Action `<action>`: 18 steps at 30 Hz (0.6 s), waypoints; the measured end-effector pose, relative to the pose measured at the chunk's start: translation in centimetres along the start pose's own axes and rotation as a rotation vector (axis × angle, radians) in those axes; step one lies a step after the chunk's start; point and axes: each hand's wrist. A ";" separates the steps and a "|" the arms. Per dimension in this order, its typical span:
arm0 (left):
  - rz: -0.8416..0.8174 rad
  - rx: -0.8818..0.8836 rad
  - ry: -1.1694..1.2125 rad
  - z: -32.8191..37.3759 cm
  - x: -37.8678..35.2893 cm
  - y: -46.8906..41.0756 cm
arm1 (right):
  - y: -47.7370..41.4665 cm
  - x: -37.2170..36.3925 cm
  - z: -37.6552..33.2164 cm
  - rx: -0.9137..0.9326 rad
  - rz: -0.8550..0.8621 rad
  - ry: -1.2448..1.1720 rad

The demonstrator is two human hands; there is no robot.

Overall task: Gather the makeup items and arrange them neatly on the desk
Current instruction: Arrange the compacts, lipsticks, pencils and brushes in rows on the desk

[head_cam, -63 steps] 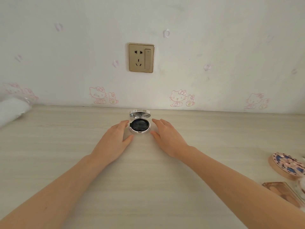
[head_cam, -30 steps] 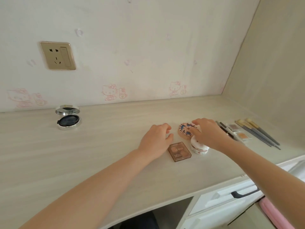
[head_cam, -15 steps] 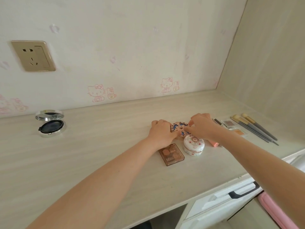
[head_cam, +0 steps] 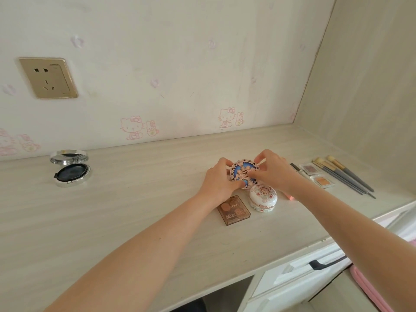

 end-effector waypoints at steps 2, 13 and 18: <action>0.035 -0.015 0.059 0.6 0.4 0.2 | 0.2 0.2 -0.3 0.035 0.027 -0.053; 0.102 -0.073 0.261 1.7 4.5 0.5 | -0.2 1.0 -2.6 0.148 0.095 -0.194; 0.055 -0.048 0.371 0.6 7.8 2.0 | 0.5 0.4 -5.0 0.125 0.033 -0.484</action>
Point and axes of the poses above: each hand's wrist, its own y-axis away from the middle knuckle, its own x-axis out of the back of the hand, z = x × y, and after that the axes turned 8 degrees about x, right-handed
